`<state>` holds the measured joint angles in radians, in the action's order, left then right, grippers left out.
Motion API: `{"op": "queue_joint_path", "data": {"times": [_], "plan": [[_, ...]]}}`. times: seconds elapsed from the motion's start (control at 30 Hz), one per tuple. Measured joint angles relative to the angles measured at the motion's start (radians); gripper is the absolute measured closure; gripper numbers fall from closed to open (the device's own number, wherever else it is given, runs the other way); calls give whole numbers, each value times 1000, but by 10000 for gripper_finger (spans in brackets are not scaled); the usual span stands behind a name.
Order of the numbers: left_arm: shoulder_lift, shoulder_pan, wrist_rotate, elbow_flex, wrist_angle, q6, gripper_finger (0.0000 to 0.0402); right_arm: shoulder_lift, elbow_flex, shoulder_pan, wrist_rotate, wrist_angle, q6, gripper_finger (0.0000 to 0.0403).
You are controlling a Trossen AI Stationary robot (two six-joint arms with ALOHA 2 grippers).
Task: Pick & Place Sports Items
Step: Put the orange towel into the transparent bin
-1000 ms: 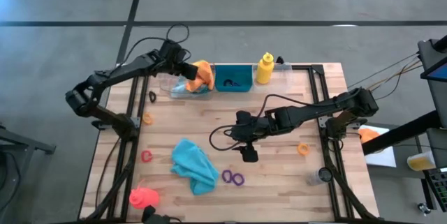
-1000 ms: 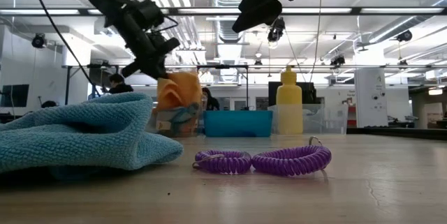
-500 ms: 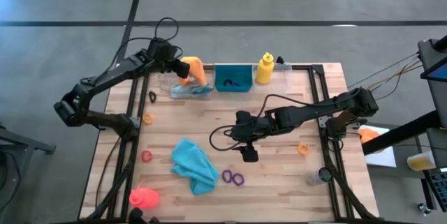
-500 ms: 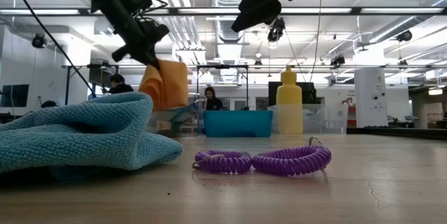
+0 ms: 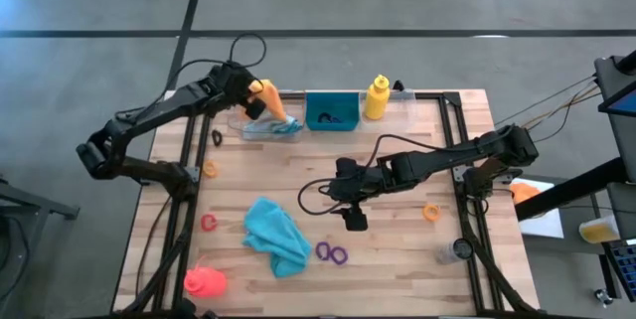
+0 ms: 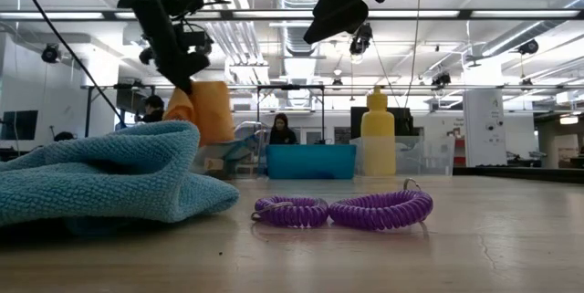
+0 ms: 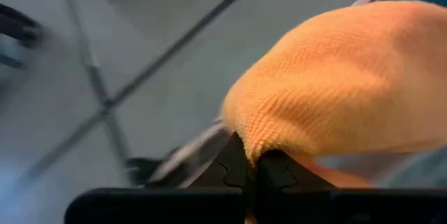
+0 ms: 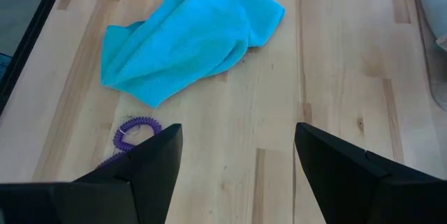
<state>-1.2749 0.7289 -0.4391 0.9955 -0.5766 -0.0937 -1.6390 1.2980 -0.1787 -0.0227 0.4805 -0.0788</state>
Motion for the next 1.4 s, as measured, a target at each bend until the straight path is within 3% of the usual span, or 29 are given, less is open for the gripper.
{"op": "queue_joint_path", "data": {"times": [0.27,0.47,0.6,0.8,1.1,1.4], "plan": [[1,-40,-73,0,-26,-90,400,0,0,0,-3,-1,1,124],[1,-59,-313,0,-29,-136,400,0,0,0,-3,-1,1,124],[4,-80,-398,0,-30,-251,400,0,-2,0,-3,-1,1,124],[3,-119,-407,0,-33,-427,400,0,-16,1,-4,-2,1,124],[-23,-162,-407,-1,-4,-463,400,0,-53,1,-4,-58,1,124],[-149,-226,-408,-2,9,-555,400,0,-54,0,-4,-65,1,124]]}}
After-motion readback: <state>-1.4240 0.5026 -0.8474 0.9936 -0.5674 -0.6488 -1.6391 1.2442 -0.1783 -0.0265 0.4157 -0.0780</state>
